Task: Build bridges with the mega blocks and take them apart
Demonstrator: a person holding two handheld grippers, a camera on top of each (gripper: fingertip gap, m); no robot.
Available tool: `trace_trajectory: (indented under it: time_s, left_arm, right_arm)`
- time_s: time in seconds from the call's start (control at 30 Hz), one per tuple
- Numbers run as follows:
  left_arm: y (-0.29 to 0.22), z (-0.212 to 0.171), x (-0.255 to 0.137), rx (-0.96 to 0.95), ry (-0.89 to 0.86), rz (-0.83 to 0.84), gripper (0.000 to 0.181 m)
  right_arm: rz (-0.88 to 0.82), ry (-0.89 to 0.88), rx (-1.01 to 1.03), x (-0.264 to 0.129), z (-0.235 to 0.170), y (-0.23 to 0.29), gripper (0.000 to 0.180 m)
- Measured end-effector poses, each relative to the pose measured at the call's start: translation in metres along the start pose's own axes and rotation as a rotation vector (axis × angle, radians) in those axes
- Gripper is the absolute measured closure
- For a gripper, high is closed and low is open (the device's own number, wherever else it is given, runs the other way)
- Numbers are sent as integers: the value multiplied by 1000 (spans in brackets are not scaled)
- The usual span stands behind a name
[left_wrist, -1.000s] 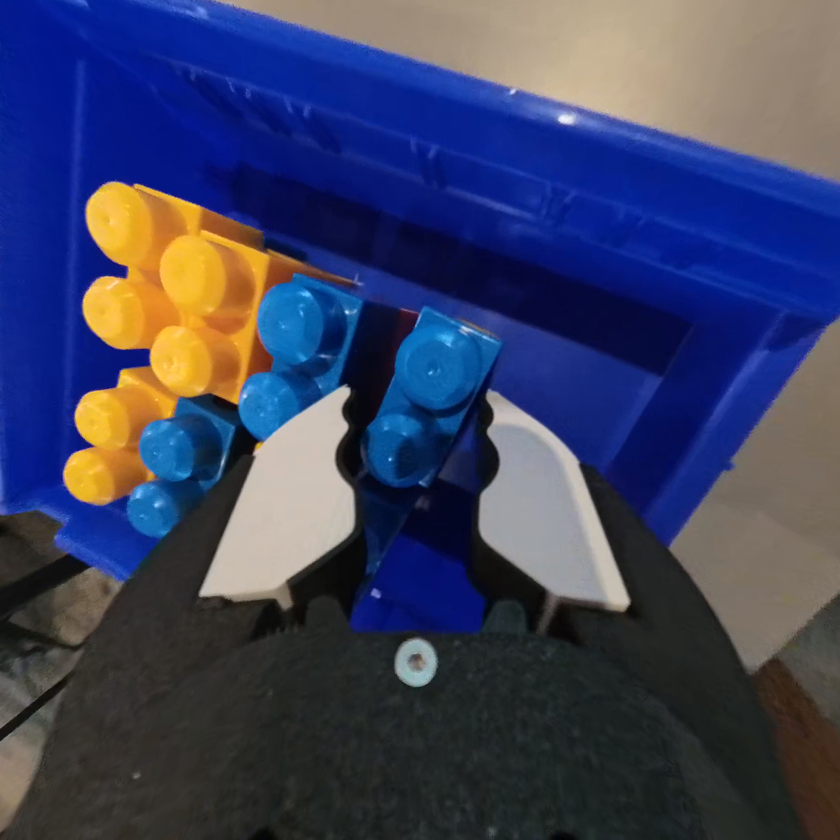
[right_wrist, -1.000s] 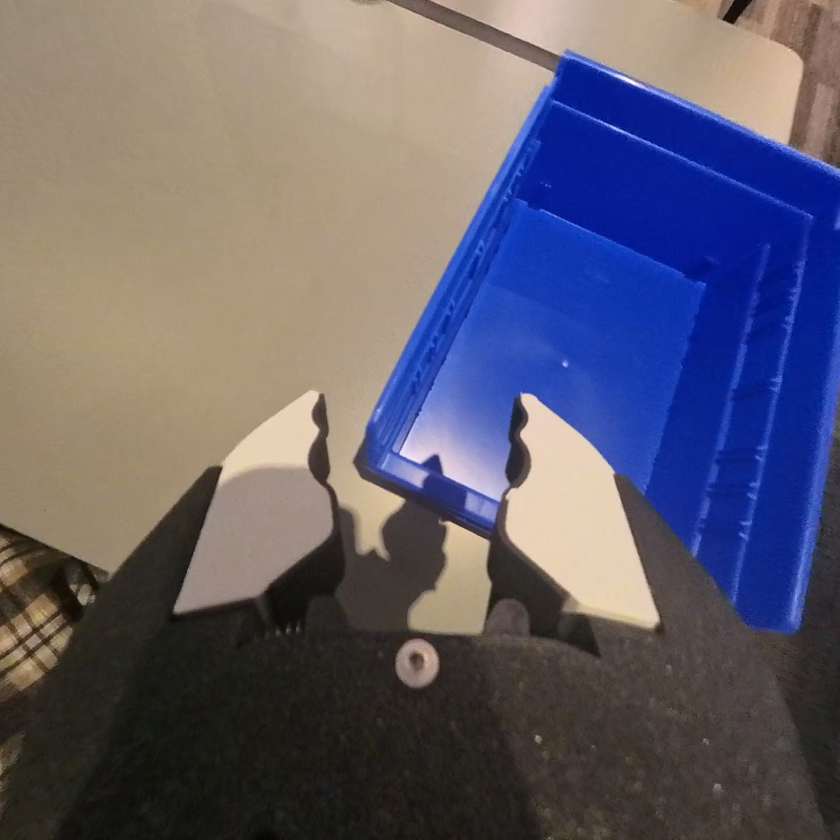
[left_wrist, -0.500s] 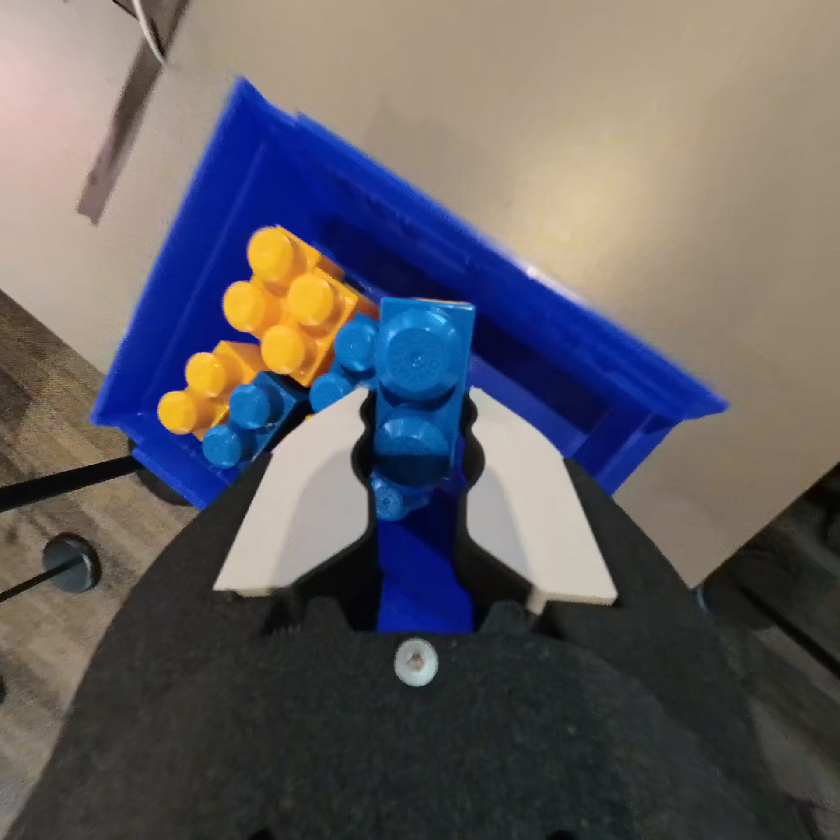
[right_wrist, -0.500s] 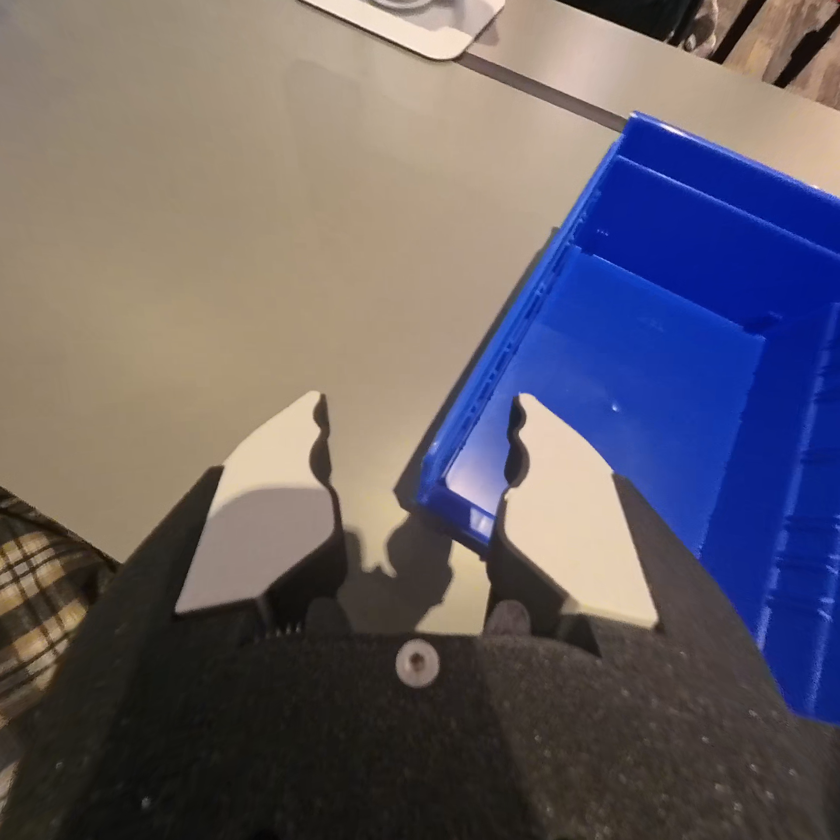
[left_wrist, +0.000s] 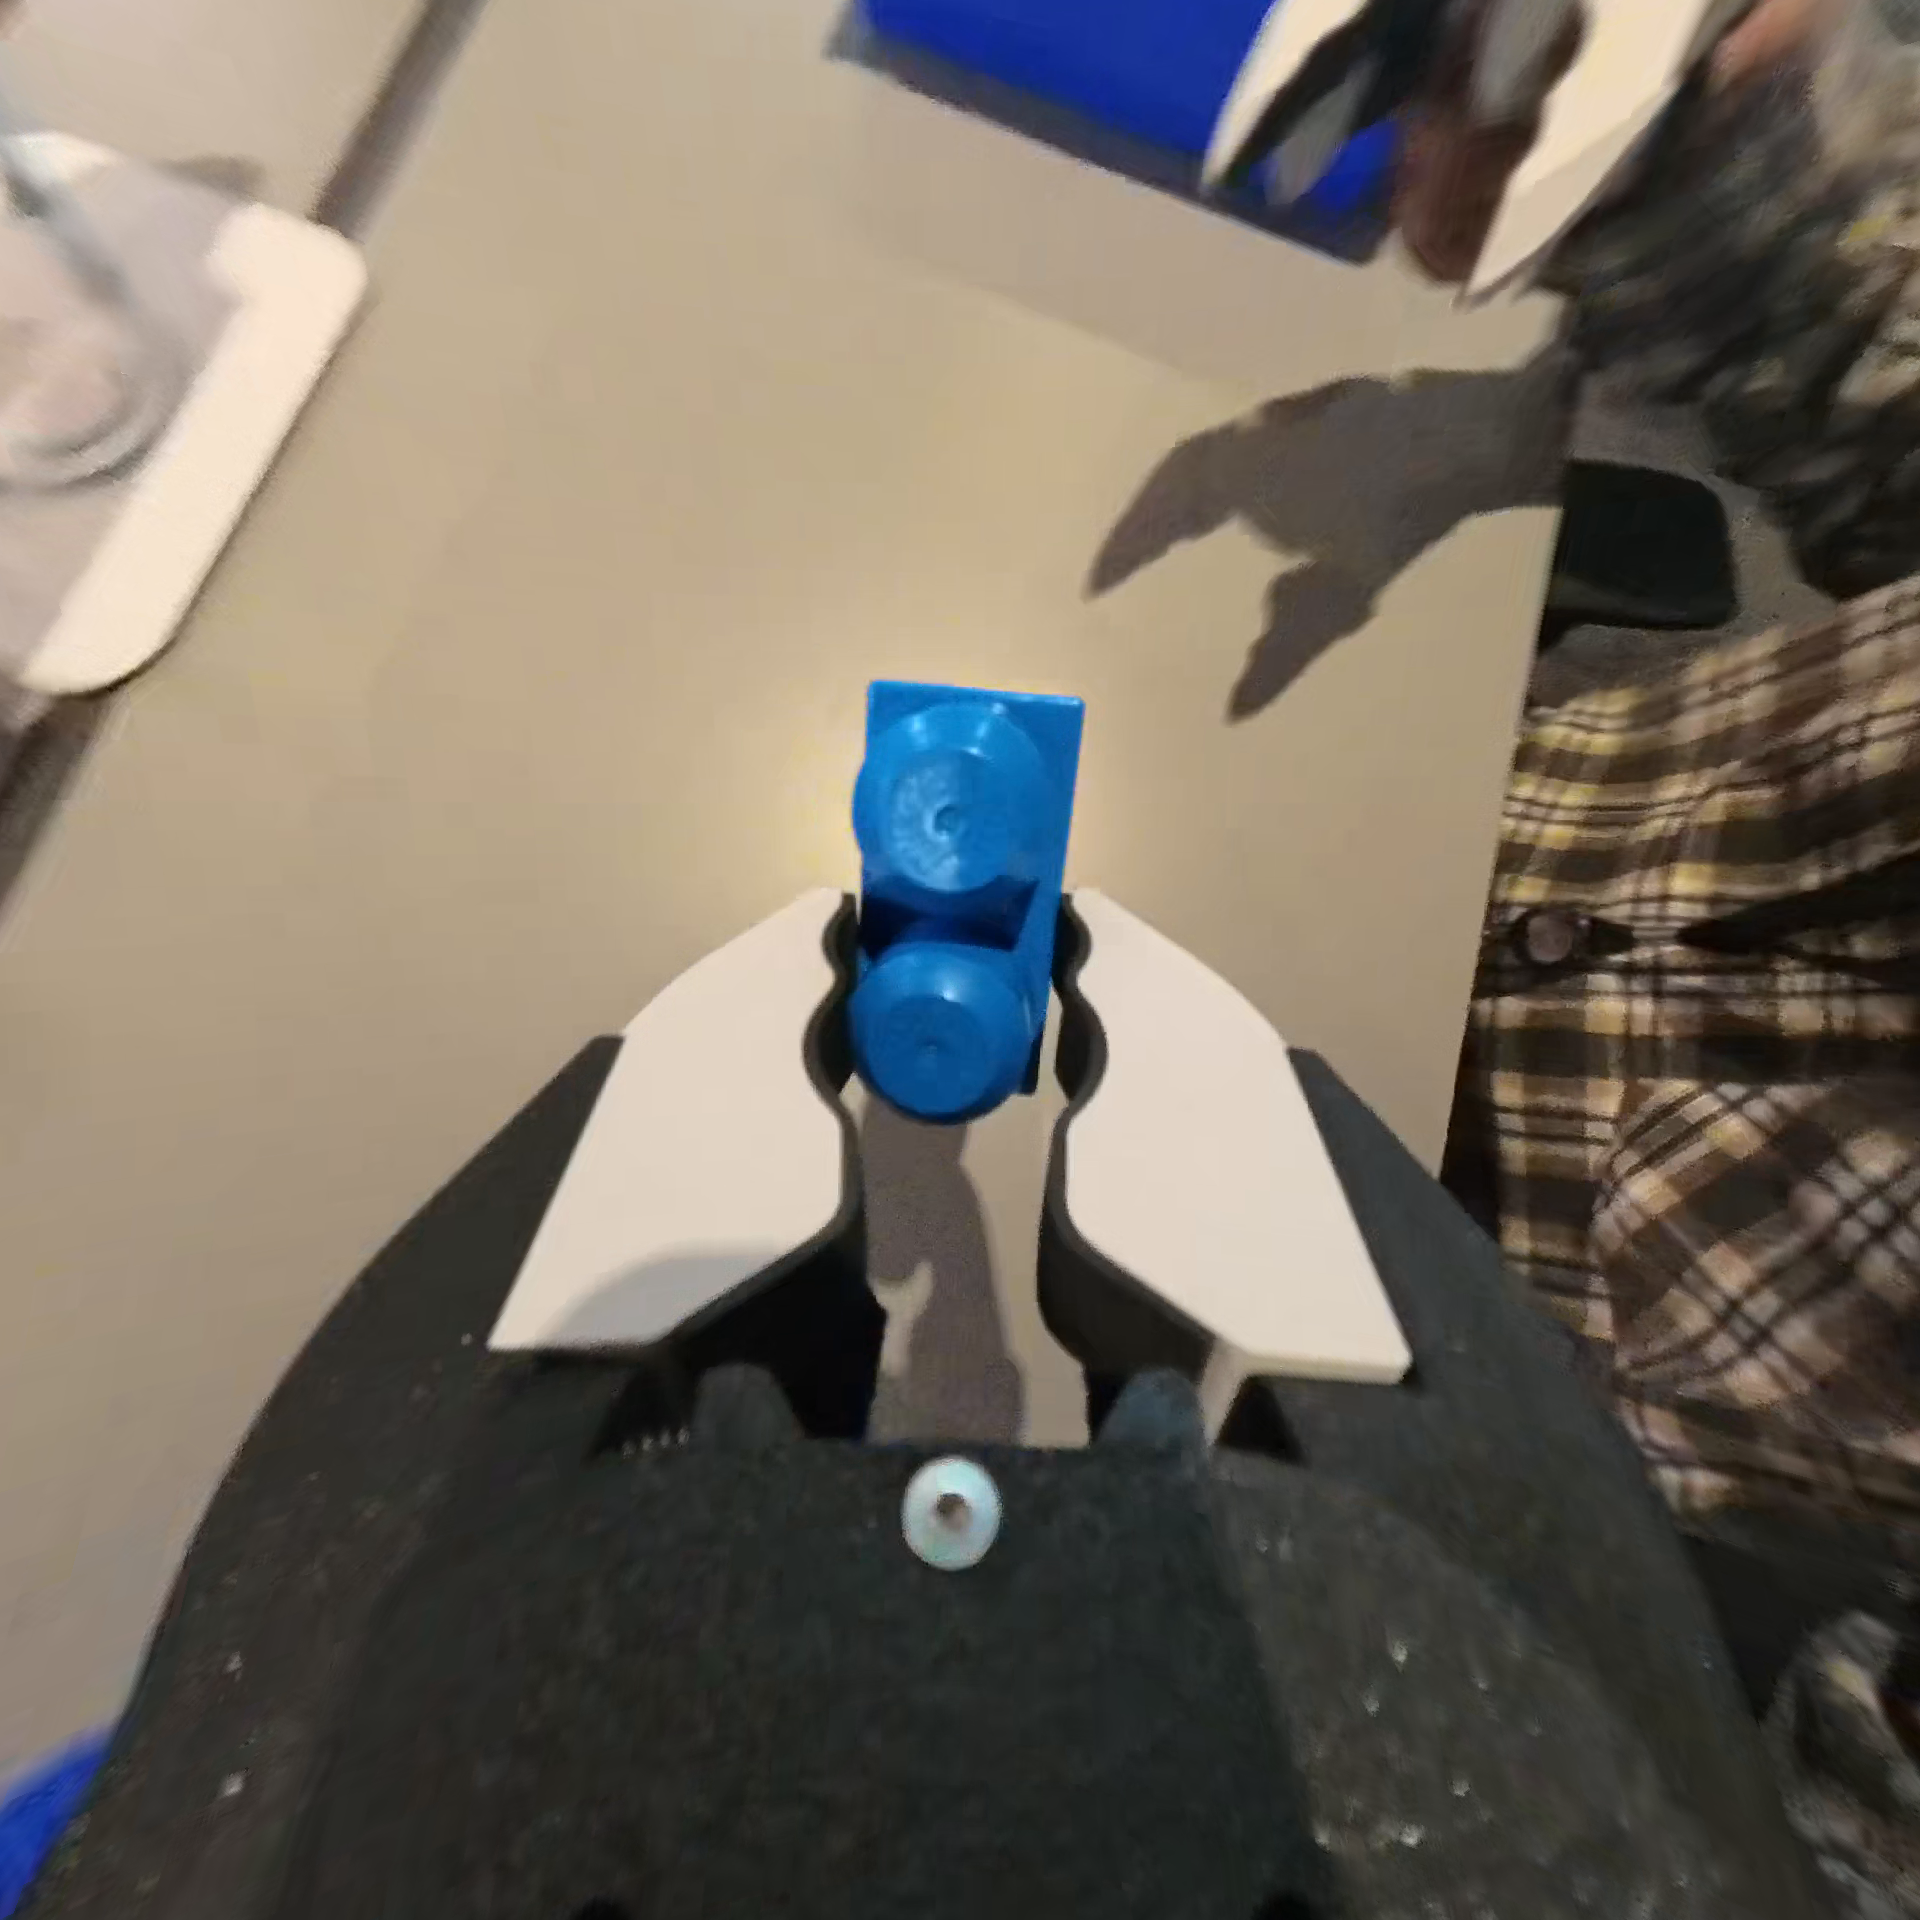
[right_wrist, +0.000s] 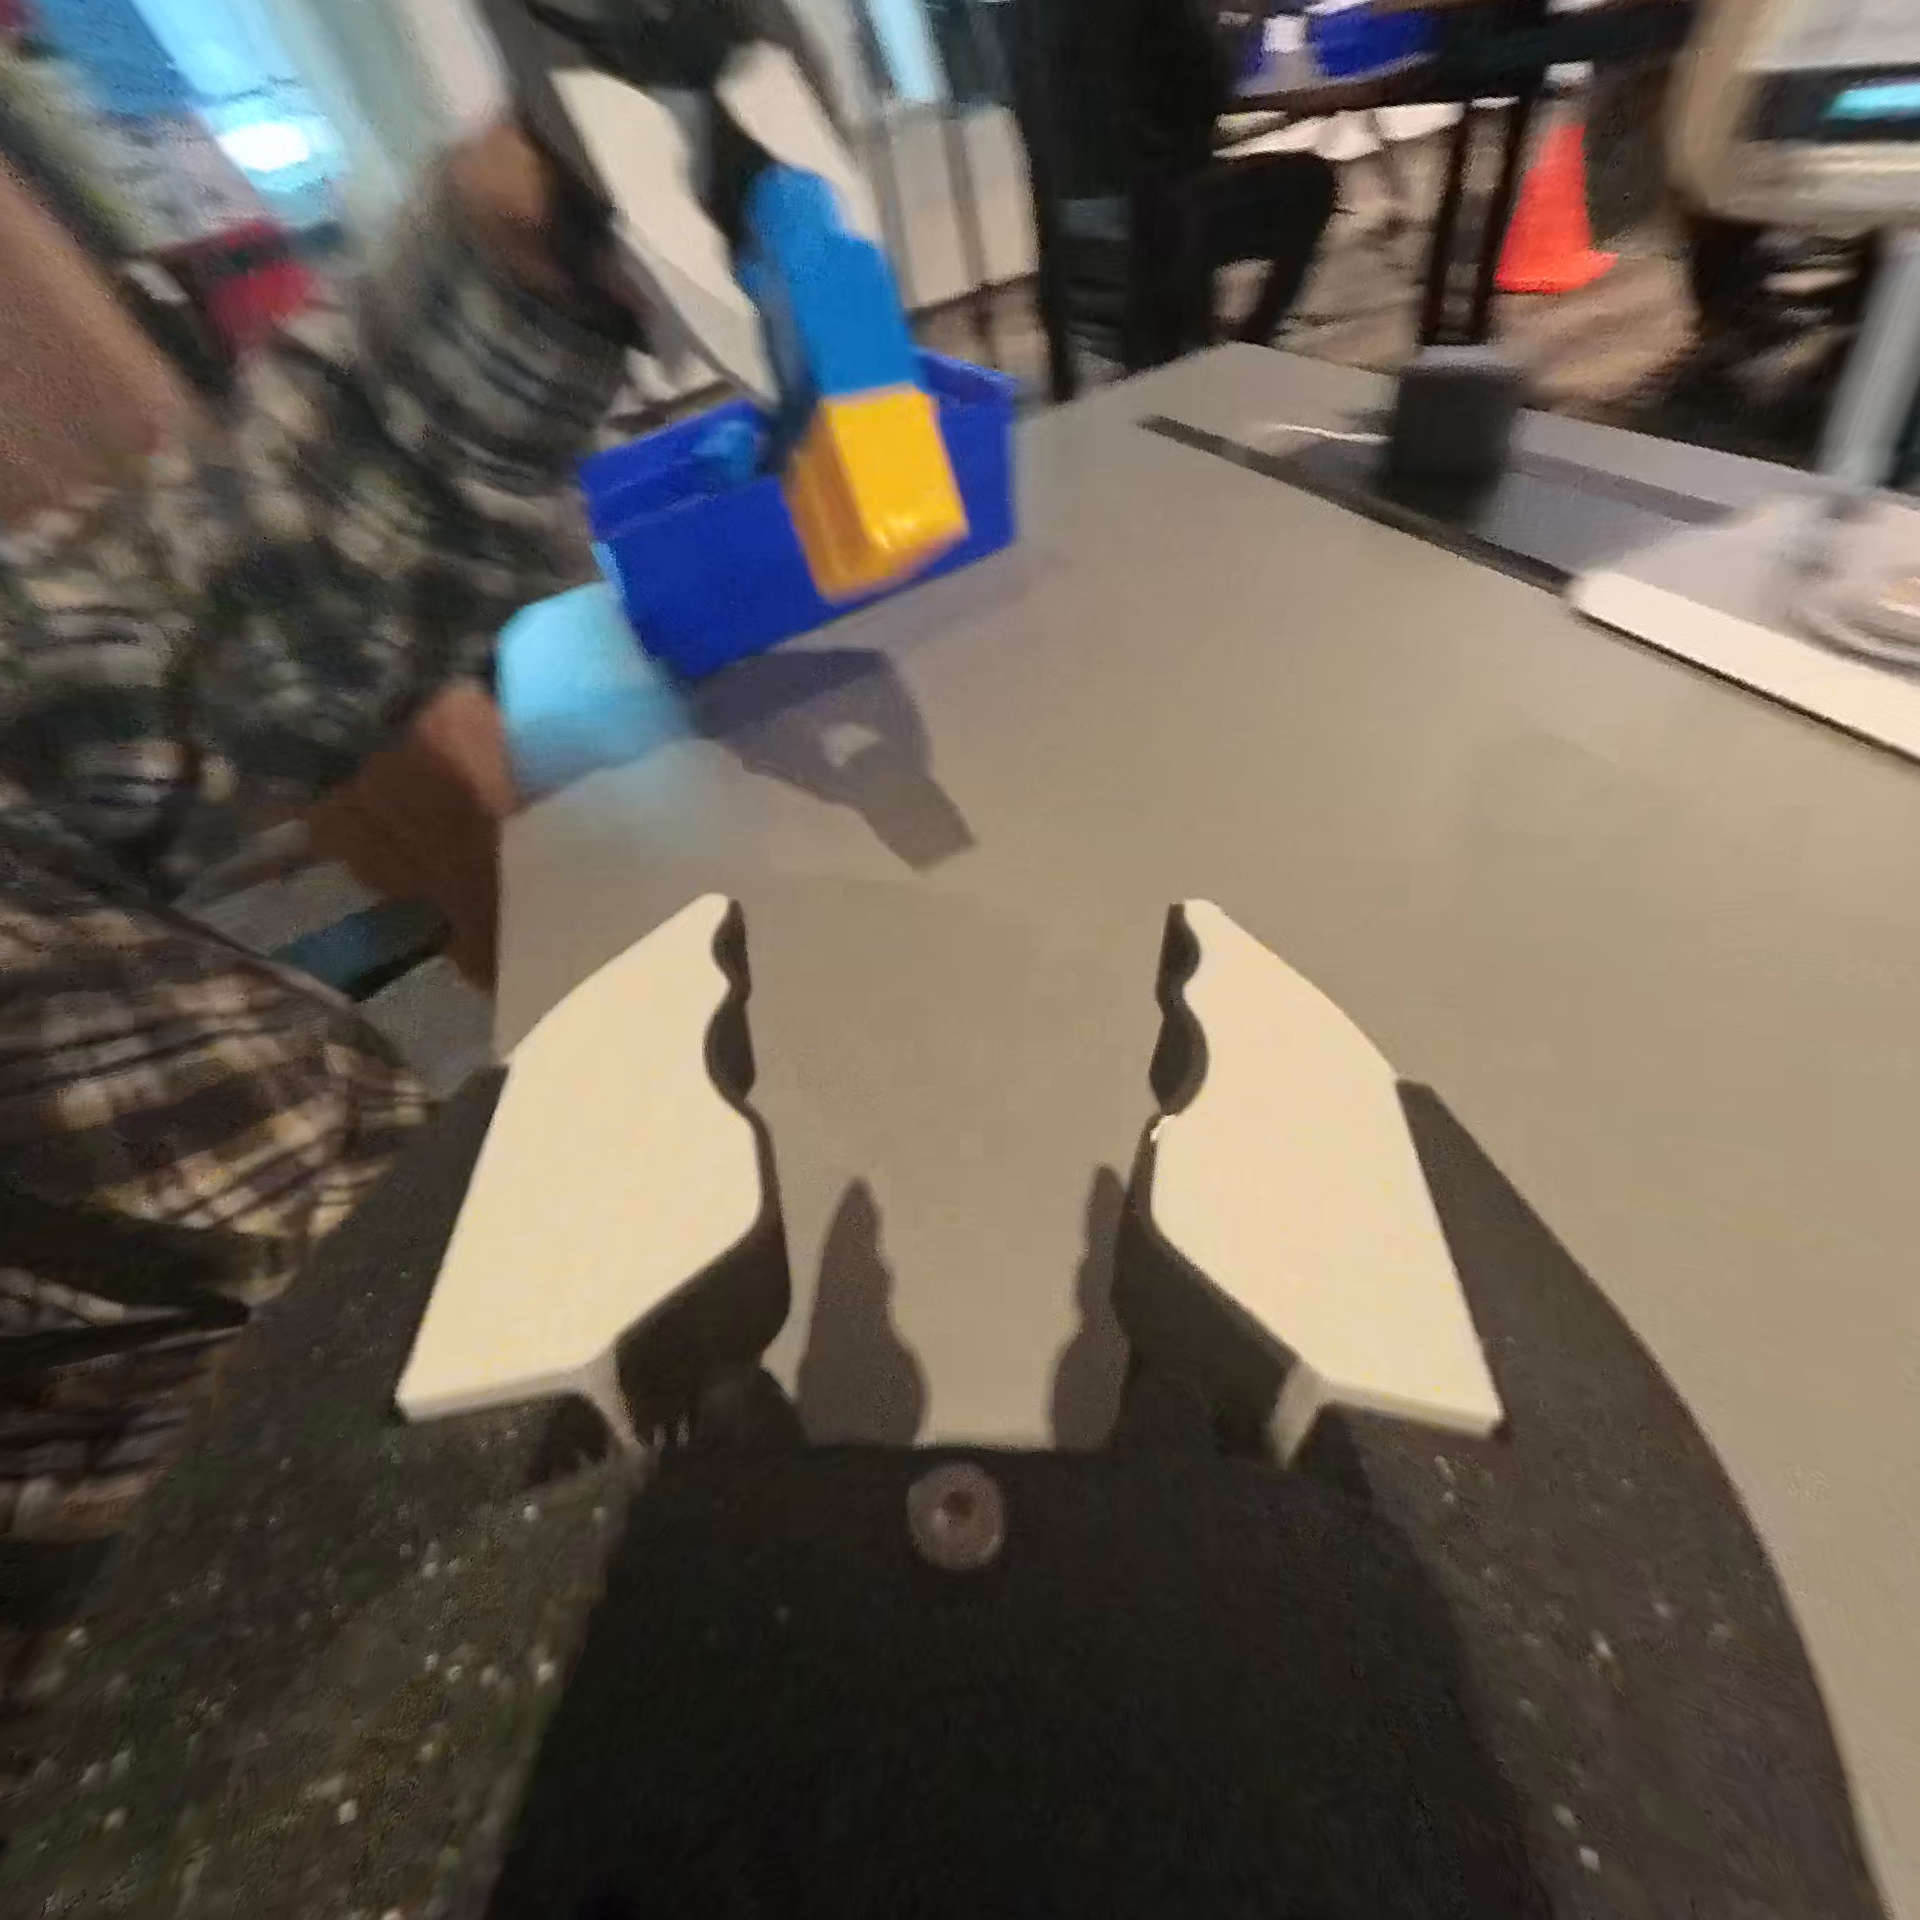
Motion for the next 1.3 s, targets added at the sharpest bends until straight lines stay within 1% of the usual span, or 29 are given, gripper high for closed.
trace_trajectory:
  time_s: [0.07, 0.13, 0.23, 0.43, 0.47, 0.5, 0.73, 0.8, 0.83, 0.87, 0.93, 1.0, 1.07, 1.13, 1.2, 1.23, 1.3]
  left_arm:
    - [-4, 8, 39, 39, -2, -73, 145]
    - [-5, 9, 69, 57, -7, -117, 145]
    - [-7, 7, 96, 62, -57, -190, 145]
    - [-5, -3, 119, 55, -160, -271, 145]
    - [-4, -5, 121, 56, -175, -271, 145]
    - [-4, -8, 124, 57, -184, -267, 145]
    - [-2, -19, 125, 52, -292, -262, 145]
    - [0, -19, 122, 50, -324, -234, 145]
    - [5, -22, 115, 37, -359, -197, 145]
    - [13, -26, 104, 4, -421, -191, 146]
    - [26, -35, 85, -72, -512, -247, 146]
    - [29, -39, 87, -70, -493, -203, 146]
    - [27, -36, 92, -70, -490, -218, 145]
    - [27, -36, 96, -60, -471, -202, 145]
    - [27, -37, 97, -54, -474, -191, 146]
    - [27, -37, 98, -56, -480, -192, 146]
    - [26, -37, 98, -40, -487, -186, 146]
  right_arm:
    - [114, 45, -25, 35, 4, -4, 106]
    - [157, 85, -41, 59, 6, -10, 106]
    - [204, 144, -34, 81, 4, -21, 109]
    - [286, 230, -31, 100, -8, -32, 125]
    - [313, 255, -20, 103, -10, -33, 131]
    - [349, 282, -9, 104, -11, -33, 143]
    - [346, 345, 56, 107, -8, -32, 143]
    - [337, 369, 65, 104, -9, -34, 144]
    - [302, 422, 52, 100, -13, -38, 144]
    - [287, 422, 60, 94, -18, -42, 143]
    - [292, 331, 125, 85, -19, -49, 144]
    - [263, 309, 98, 82, -13, -50, 144]
    - [248, 300, 76, 81, -8, -46, 144]
    - [175, 275, 76, 72, -1, -43, 144]
    - [52, 226, 93, 44, 14, -39, 144]
    - [-24, 218, 95, 23, 23, -38, 143]
    - [-242, 189, 80, -34, 44, -43, 143]
Point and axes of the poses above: each gripper's, where its closed fingertips meet, x out along the fingers, z out of its top, y = z × x across the jaws, the point moved 10 cm from there along -x, back along the fingers, and after that the axes turned 3 degrees about x, right-handed, at the moved point
